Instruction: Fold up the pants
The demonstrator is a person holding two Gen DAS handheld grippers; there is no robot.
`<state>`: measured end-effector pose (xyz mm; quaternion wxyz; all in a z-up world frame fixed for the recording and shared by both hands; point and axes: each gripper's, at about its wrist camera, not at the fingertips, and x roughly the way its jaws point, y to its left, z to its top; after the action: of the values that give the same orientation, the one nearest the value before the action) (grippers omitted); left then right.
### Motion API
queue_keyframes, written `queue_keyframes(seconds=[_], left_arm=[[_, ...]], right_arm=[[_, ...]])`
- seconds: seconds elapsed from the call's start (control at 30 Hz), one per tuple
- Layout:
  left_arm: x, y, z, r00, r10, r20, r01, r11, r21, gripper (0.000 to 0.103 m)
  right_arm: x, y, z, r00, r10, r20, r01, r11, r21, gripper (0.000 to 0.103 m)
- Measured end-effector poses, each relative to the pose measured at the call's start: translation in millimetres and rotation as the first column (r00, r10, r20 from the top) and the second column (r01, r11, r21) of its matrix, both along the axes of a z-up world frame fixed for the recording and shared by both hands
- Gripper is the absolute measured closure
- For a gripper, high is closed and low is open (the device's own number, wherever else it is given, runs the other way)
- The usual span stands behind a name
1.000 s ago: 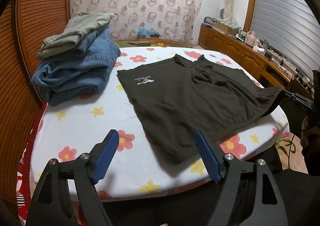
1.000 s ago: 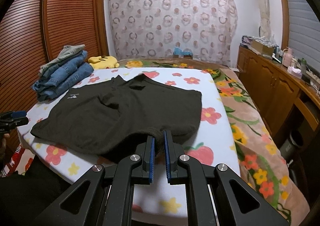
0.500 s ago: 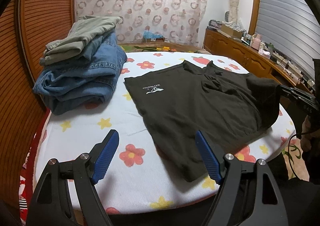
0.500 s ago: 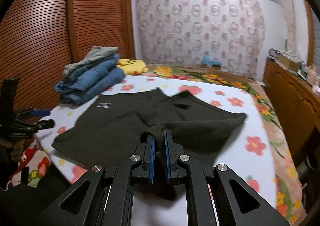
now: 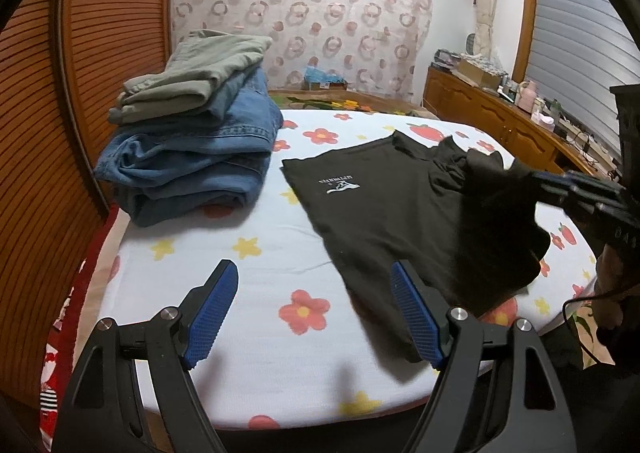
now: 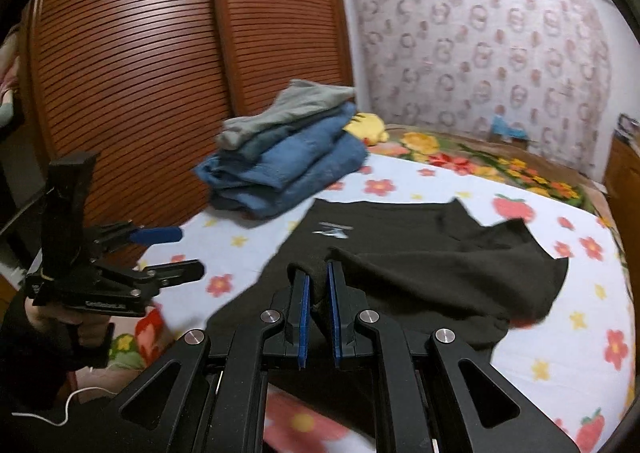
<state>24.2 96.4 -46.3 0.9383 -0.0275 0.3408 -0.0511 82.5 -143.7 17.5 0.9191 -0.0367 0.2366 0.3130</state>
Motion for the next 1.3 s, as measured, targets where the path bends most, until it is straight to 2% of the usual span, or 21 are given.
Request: queue_keyframes(seconds=[0.23, 0.3, 0.37, 0.47, 0.6, 0.8, 0.9, 1.13, 1.3], left_arm=[[4, 3, -4, 1.0, 0.006, -0.008, -0.006, 1.0, -0.003, 0.023], [6, 0, -5, 1.0, 0.003, -0.01, -0.003, 1.0, -0.005, 0.023], [7, -3, -5, 1.0, -0.003, -0.011, 0.003, 1.0, -0.005, 0.023], [10, -8, -4, 1.0, -0.016, -0.009, 0.016, 1.0, -0.001, 0.023], [14, -16, -2, 0.999, -0.032, -0.006, 0.032, 0.999, 0.001, 0.023], [24, -35, -1, 0.997, -0.079, -0.008, 0.079, 0.997, 0.002, 0.023], [29, -47, -1, 0.994, -0.108, -0.01, 0.109, 0.994, 0.006, 0.023], [42, -71, -2, 0.984, -0.178, -0.018, 0.179, 0.984, 0.006, 0.025], [50, -80, -8, 0.978, -0.205, -0.044, 0.205, 0.979, 0.002, 0.033]], right_arm=[[19, -19, -26, 0.997, 0.022, -0.08, -0.024, 0.999, -0.022, 0.094], [20, -26, -30, 0.996, 0.012, -0.088, -0.015, 0.999, -0.037, 0.089], [24, -30, -34, 0.995, 0.007, -0.097, -0.012, 0.999, -0.052, 0.076], [20, -38, -40, 0.995, -0.002, -0.103, -0.005, 0.998, -0.07, 0.072], [11, -49, -45, 0.994, -0.021, -0.104, 0.013, 0.997, -0.081, 0.071], [3, -63, -43, 0.991, -0.099, -0.085, 0.094, 0.994, -0.065, 0.071], [-2, -69, -33, 0.986, -0.149, -0.071, 0.145, 0.988, -0.058, 0.07], [12, -97, -32, 0.966, -0.256, -0.047, 0.252, 0.965, -0.073, 0.062], [38, -101, -31, 0.951, -0.304, -0.053, 0.298, 0.949, -0.103, 0.061]])
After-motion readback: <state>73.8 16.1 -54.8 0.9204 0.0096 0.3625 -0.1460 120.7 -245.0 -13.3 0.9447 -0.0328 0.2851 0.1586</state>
